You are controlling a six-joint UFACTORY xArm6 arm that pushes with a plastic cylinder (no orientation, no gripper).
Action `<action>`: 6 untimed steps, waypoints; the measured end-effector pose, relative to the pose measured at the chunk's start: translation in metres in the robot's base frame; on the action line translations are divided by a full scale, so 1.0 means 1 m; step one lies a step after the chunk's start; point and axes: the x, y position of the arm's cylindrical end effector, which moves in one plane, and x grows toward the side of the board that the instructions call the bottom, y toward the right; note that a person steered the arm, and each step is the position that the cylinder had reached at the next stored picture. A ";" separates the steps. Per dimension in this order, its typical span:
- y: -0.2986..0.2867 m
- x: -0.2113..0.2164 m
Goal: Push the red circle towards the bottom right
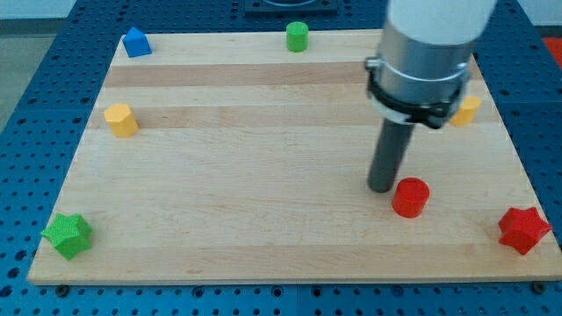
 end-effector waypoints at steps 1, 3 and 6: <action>-0.039 0.004; 0.026 0.032; 0.119 0.031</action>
